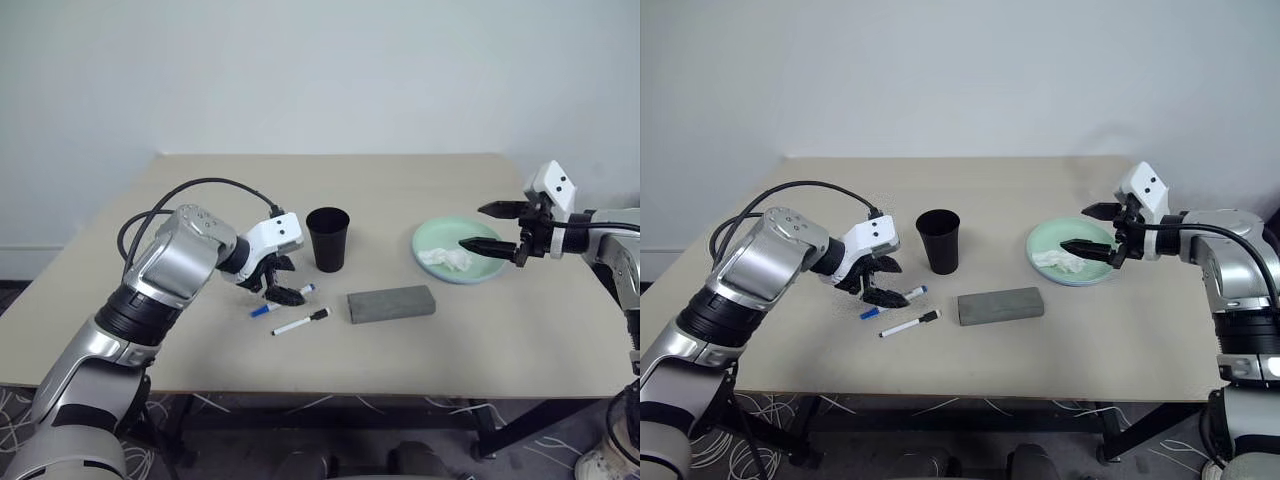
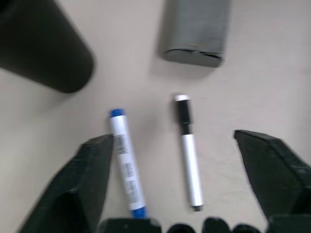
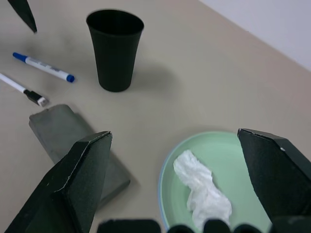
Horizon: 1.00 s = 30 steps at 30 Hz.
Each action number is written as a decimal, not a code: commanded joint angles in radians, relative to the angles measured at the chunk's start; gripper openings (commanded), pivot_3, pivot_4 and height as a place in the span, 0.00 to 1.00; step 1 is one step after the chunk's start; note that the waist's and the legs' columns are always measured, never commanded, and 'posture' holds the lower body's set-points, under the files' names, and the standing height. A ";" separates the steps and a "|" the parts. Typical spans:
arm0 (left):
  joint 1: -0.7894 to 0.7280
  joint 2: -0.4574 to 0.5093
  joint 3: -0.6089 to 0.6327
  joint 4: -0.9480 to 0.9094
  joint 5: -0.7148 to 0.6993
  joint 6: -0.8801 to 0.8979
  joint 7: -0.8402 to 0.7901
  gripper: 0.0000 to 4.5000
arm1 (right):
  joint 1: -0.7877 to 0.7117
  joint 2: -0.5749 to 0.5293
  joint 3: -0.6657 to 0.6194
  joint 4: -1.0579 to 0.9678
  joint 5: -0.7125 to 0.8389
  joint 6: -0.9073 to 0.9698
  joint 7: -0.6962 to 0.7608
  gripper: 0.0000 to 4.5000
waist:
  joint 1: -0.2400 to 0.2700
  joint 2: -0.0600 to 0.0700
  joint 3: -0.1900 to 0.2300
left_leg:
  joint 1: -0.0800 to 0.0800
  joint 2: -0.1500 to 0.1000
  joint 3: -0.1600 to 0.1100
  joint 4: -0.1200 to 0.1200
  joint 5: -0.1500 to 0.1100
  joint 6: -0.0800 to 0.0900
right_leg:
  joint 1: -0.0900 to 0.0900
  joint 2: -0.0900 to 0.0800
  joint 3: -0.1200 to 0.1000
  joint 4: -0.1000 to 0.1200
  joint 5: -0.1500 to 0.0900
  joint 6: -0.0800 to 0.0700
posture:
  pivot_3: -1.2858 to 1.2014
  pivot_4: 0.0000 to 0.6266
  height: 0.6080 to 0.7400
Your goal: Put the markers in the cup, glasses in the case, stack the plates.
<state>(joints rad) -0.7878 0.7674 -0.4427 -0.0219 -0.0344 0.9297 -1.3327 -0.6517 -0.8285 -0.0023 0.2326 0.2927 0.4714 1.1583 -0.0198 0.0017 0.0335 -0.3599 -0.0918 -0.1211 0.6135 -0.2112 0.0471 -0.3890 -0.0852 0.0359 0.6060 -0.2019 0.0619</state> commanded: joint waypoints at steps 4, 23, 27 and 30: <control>-0.013 0.022 -0.072 0.034 0.002 -0.035 -0.030 0.90 | -0.014 0.002 -0.016 -0.019 0.006 -0.012 -0.003 1.00 | -0.001 0.000 0.000 | 0.000 0.000 0.000 0.000 0.000 0.000 | 0.000 0.000 0.000 0.000 0.000 0.000 | 0.52 0.00 0.94; -0.037 -0.052 -0.208 0.133 0.057 -0.071 -0.036 1.00 | 0.046 -0.008 -0.045 -0.091 0.021 0.022 -0.025 1.00 | 0.000 0.000 0.000 | 0.000 0.000 0.000 0.000 0.000 0.000 | 0.000 0.000 0.000 0.000 0.000 0.000 | 0.52 0.00 0.94; -0.035 -0.053 -0.241 0.150 0.080 -0.068 -0.040 1.00 | 0.052 -0.007 -0.047 -0.101 0.023 0.028 -0.029 1.00 | 0.000 0.000 0.000 | 0.000 0.000 0.000 0.000 0.000 0.001 | 0.000 0.000 0.000 0.000 0.000 0.000 | 0.52 0.00 0.94; -0.033 -0.056 -0.261 0.165 0.090 -0.067 -0.044 1.00 | 0.053 -0.006 -0.046 -0.105 0.024 0.030 -0.030 1.00 | 0.000 0.000 0.000 | 0.000 0.000 0.000 0.000 0.000 0.001 | 0.000 0.000 0.000 0.000 0.000 0.000 | 0.52 0.00 0.94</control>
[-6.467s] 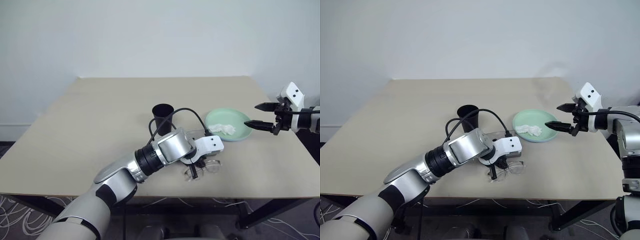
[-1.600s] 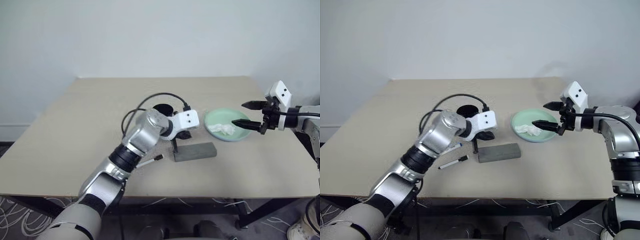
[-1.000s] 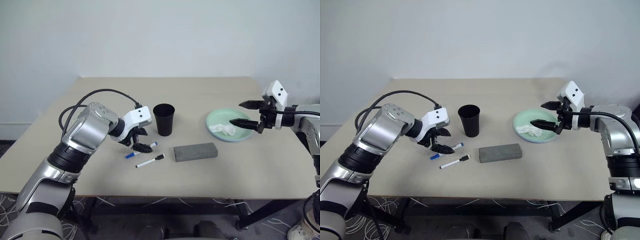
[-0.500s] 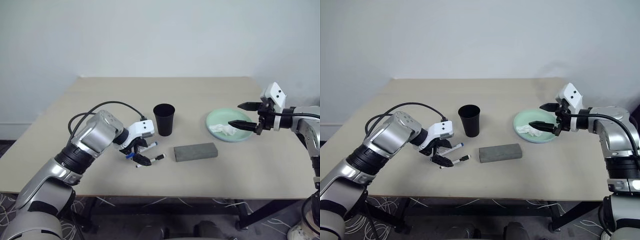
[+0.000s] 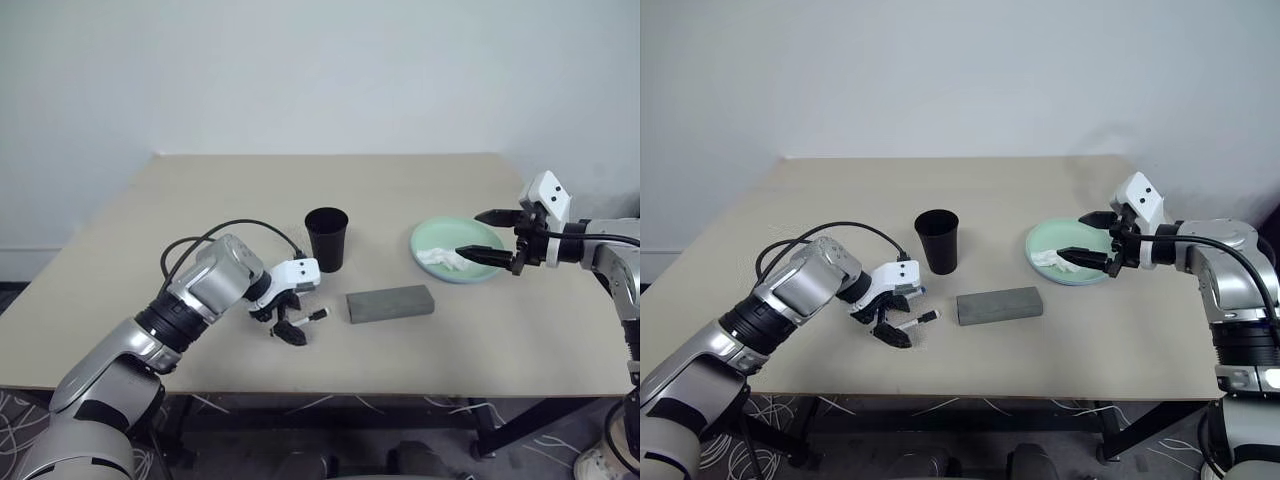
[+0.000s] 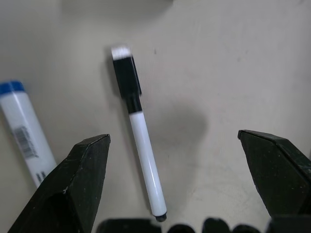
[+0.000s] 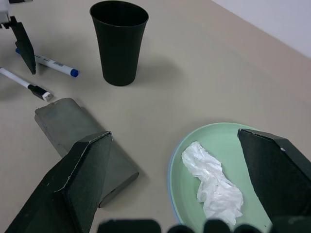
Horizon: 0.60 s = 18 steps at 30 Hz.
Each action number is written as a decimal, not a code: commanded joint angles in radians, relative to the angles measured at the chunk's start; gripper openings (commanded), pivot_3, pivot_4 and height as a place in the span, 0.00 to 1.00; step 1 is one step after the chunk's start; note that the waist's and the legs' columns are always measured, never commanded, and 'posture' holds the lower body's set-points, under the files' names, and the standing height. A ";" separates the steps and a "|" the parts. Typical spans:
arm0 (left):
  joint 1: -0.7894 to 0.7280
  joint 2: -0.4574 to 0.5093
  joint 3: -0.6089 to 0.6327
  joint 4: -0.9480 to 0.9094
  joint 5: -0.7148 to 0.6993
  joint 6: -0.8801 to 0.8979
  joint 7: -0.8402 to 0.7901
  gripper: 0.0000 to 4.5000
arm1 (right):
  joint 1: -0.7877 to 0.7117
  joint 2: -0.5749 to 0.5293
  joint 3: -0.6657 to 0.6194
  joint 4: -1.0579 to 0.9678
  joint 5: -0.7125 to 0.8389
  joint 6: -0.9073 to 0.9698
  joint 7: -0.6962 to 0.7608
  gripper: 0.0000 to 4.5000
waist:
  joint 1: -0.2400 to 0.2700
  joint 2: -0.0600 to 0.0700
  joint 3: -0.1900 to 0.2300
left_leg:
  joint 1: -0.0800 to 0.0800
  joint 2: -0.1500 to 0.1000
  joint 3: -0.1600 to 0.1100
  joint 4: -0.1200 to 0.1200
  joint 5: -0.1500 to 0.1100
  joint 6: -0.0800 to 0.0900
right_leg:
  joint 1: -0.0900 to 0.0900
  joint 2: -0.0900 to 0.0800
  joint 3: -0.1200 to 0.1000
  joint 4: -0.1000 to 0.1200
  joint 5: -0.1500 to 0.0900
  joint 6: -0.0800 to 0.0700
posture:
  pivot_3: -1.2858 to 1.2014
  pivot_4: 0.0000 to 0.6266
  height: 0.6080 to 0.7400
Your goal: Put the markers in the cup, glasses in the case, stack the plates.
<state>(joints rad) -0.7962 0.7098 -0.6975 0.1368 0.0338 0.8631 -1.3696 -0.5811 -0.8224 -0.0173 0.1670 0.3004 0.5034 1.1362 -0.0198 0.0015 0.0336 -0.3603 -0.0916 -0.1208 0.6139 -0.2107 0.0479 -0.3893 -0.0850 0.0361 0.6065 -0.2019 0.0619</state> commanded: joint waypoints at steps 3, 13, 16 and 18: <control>-0.021 -0.003 -0.016 0.018 0.027 -0.003 -0.004 0.96 | -0.017 -0.010 -0.029 -0.043 0.019 -0.001 -0.009 1.00 | 0.000 0.000 0.000 | 0.000 0.000 0.000 0.000 0.001 0.001 | 0.000 0.000 0.000 0.000 0.000 0.000 | 0.52 0.00 0.94; -0.006 -0.036 -0.014 0.040 0.031 -0.008 0.007 0.22 | -0.019 -0.013 -0.022 -0.048 0.025 0.002 -0.007 1.00 | 0.000 0.000 0.000 | 0.000 0.000 0.000 0.000 0.001 0.003 | 0.000 0.000 0.000 0.000 0.000 0.000 | 0.52 0.00 0.94; 0.002 -0.042 -0.017 0.036 0.033 -0.008 0.011 0.01 | -0.022 -0.013 -0.021 -0.049 0.026 0.004 -0.006 1.00 | 0.000 0.000 0.000 | 0.000 0.000 0.000 0.000 0.001 0.003 | 0.000 0.000 0.000 0.000 0.000 0.000 | 0.52 0.00 0.94; 0.007 -0.043 -0.019 0.030 0.033 -0.007 0.012 0.01 | -0.022 -0.013 -0.020 -0.051 0.026 0.005 -0.005 1.00 | 0.001 0.000 0.000 | 0.000 0.000 0.000 0.000 0.001 0.003 | 0.000 0.000 0.000 0.000 0.000 0.000 | 0.52 0.00 0.94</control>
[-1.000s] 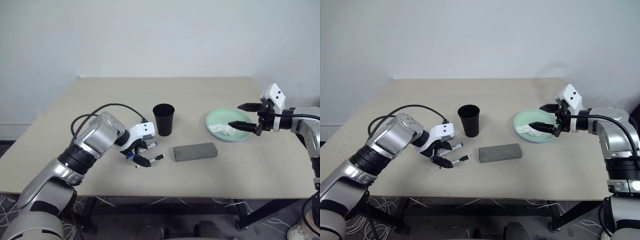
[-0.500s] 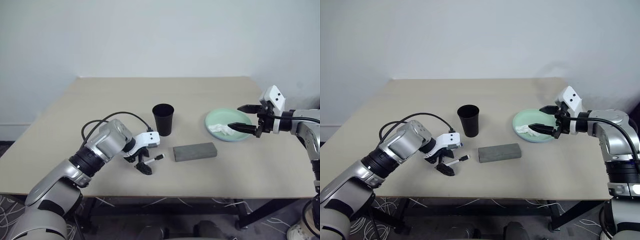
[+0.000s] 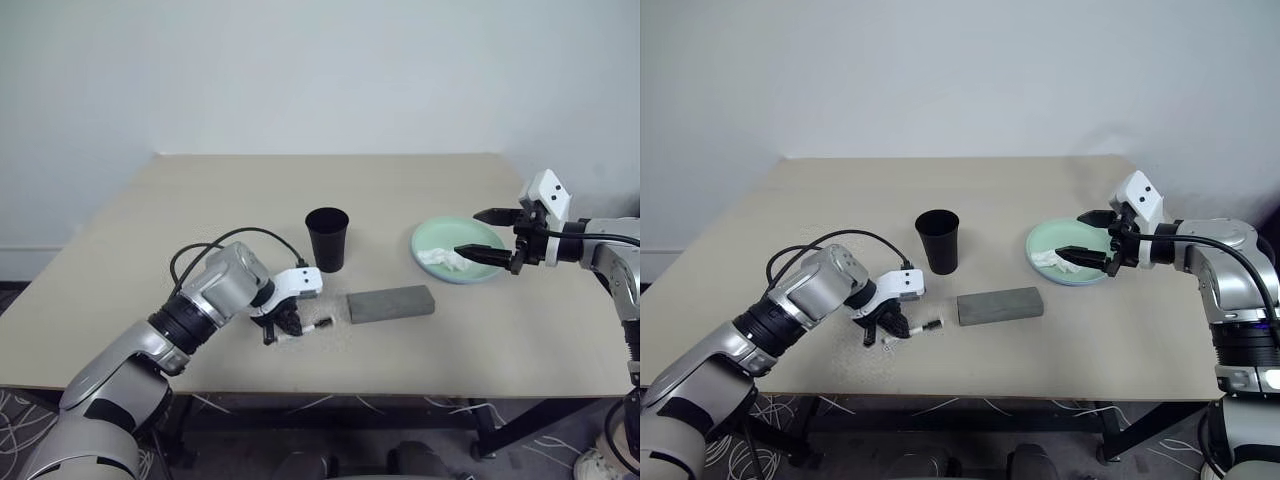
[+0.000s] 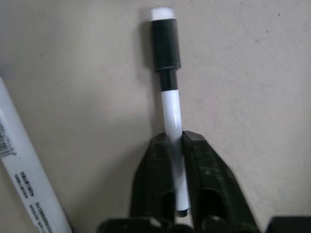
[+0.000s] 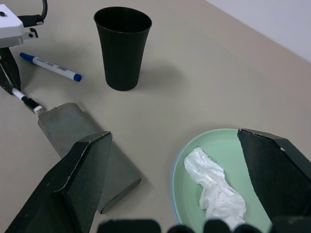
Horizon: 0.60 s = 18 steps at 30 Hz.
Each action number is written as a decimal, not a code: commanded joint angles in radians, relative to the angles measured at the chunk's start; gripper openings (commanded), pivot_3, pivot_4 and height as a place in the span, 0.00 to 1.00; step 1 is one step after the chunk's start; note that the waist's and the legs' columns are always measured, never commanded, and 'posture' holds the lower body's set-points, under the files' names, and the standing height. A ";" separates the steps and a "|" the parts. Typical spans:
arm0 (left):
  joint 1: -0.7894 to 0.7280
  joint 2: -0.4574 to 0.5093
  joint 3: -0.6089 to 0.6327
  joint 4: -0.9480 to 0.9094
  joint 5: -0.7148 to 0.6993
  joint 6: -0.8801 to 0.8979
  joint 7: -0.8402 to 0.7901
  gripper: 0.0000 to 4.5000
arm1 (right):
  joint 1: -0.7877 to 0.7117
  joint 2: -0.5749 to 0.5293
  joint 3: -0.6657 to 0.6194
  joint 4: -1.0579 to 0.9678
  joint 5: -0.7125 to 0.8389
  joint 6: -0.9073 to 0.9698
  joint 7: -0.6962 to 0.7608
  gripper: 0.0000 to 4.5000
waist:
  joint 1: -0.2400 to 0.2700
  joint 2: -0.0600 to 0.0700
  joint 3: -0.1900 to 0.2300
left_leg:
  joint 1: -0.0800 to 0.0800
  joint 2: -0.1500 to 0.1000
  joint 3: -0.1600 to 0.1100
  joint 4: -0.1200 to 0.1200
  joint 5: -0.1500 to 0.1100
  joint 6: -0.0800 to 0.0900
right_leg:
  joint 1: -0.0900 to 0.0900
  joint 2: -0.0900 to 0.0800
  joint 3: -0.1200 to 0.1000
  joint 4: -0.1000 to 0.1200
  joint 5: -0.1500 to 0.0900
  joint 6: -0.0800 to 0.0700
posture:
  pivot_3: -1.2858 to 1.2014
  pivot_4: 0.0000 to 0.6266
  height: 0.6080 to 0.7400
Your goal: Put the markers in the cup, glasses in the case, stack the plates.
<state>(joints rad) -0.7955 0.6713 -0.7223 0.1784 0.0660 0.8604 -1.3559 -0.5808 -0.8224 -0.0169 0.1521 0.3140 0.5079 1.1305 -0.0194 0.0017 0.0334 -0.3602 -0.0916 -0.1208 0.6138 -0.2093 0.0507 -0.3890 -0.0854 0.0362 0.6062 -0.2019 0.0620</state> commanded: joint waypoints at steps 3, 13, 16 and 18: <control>0.012 -0.006 0.004 -0.017 0.001 -0.004 0.000 0.01 | -0.023 -0.014 -0.020 -0.038 0.012 0.001 0.001 1.00 | 0.000 0.000 0.000 | 0.000 0.000 0.000 0.000 0.000 -0.001 | 0.000 0.000 0.000 0.000 0.000 0.000 | 0.52 0.00 0.94; -0.001 -0.035 0.254 -0.119 -0.195 -0.102 -0.026 0.01 | -0.026 -0.016 -0.020 -0.035 0.011 0.003 0.005 1.00 | 0.002 -0.001 0.000 | -0.001 0.000 -0.001 0.000 -0.001 -0.002 | -0.001 0.000 0.000 -0.001 0.000 0.000 | 0.52 0.00 0.94; -0.041 -0.081 0.394 -0.097 -0.295 -0.110 -0.001 0.01 | -0.033 -0.016 -0.019 -0.028 0.009 0.002 0.006 1.00 | 0.001 -0.001 0.000 | -0.001 0.000 -0.001 0.000 -0.002 -0.003 | -0.001 0.000 0.000 0.000 0.000 0.000 | 0.52 0.00 0.94; -0.066 -0.107 0.440 -0.058 -0.312 -0.117 0.035 0.01 | -0.037 -0.015 -0.018 -0.023 0.008 0.001 0.007 1.00 | 0.001 -0.001 0.000 | -0.001 0.000 -0.001 0.000 -0.002 -0.003 | 0.000 0.000 -0.001 0.000 0.000 0.000 | 0.52 0.00 0.94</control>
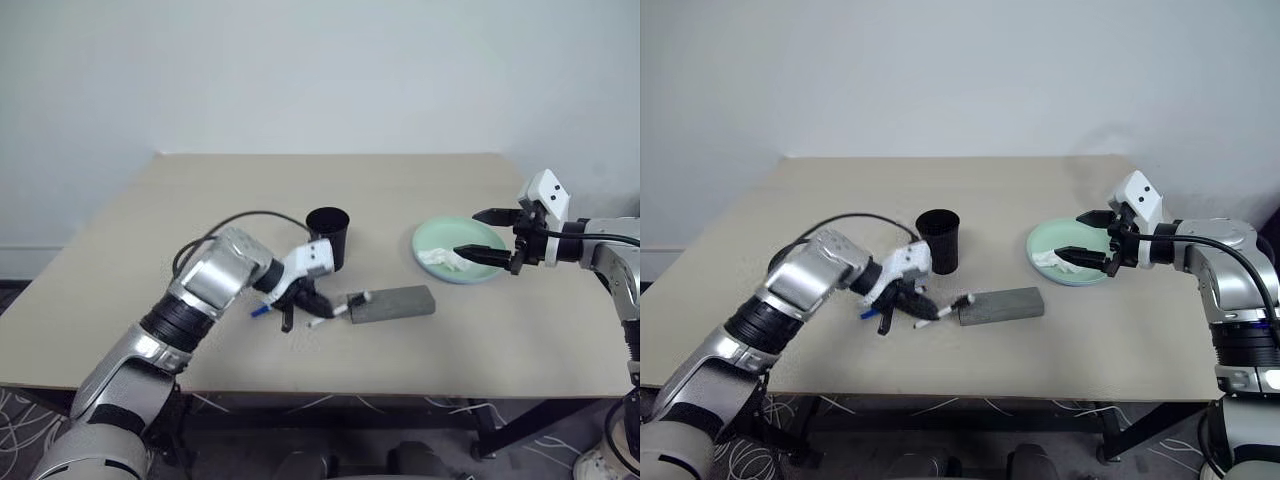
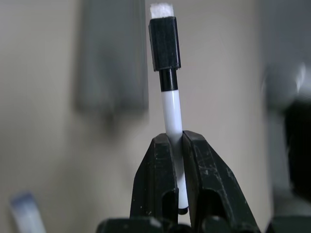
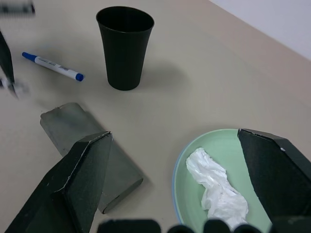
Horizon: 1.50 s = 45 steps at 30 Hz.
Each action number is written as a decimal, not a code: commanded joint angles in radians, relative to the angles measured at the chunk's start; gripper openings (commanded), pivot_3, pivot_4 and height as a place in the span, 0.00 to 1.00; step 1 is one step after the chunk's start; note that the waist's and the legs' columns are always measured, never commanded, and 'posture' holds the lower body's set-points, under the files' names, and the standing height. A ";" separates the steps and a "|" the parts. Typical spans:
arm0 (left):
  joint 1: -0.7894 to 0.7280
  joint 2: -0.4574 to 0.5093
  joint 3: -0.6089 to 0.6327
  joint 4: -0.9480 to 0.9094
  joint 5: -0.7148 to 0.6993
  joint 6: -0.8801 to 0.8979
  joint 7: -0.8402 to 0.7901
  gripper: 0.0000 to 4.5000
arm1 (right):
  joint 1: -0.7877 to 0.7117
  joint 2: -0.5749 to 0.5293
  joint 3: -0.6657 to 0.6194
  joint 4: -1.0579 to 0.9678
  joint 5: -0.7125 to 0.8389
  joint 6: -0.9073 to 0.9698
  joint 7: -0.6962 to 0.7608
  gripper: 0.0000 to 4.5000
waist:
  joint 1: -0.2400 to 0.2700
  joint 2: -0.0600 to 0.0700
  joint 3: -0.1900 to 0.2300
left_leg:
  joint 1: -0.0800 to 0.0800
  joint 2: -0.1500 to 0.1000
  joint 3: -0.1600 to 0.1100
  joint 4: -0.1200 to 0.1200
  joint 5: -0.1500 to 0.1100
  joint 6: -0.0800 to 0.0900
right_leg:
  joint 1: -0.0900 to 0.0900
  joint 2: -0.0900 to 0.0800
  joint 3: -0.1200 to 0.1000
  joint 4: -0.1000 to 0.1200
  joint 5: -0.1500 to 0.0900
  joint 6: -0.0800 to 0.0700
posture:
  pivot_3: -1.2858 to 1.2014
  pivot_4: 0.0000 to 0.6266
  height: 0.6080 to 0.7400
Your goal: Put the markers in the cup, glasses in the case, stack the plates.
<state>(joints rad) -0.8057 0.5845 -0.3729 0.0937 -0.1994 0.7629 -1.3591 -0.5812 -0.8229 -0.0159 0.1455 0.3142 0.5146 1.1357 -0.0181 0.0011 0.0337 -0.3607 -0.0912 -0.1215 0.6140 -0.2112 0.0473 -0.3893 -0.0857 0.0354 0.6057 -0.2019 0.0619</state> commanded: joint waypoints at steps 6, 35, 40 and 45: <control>-0.218 -0.184 0.333 0.376 -0.065 -0.229 0.345 0.01 | -0.054 -0.012 -0.012 -0.004 0.003 -0.010 0.005 1.00 | 0.001 0.000 0.000 | 0.001 0.000 0.000 0.002 0.000 0.000 | 0.001 0.000 0.000 0.000 0.000 0.001 | 0.52 0.00 0.94; -0.204 -0.318 0.418 0.894 0.037 -0.670 0.473 0.01 | -0.066 -0.002 -0.008 -0.002 0.008 -0.015 0.000 1.00 | 0.019 -0.001 -0.001 | -0.001 -0.002 0.001 0.001 0.000 0.000 | 0.000 0.000 0.000 0.000 0.001 0.001 | 0.52 0.00 0.94; -0.189 -0.324 0.417 0.899 0.051 -0.689 0.489 0.01 | -0.067 -0.002 -0.008 0.000 0.008 -0.016 0.000 1.00 | 0.022 -0.001 -0.001 | -0.001 -0.002 0.001 0.001 0.000 0.000 | 0.000 0.000 0.000 0.000 0.001 0.001 | 0.52 0.00 0.94; -0.175 -0.323 0.412 0.894 0.059 -0.689 0.481 0.01 | -0.068 -0.003 -0.009 0.001 0.007 -0.017 0.000 1.00 | 0.022 -0.001 -0.001 | -0.001 -0.002 0.001 0.001 0.000 0.000 | 0.000 0.000 0.000 0.000 0.001 0.001 | 0.52 0.00 0.94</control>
<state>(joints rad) -0.9771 0.2576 0.0445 1.0271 -0.1478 0.0939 -0.8750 -0.6206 -0.8210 -0.0047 0.1700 0.3135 0.5121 1.1379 0.0038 -0.0003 0.0329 -0.3612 -0.0934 -0.1205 0.6150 -0.2113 0.0469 -0.3893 -0.0860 0.0359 0.6056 -0.2008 0.0631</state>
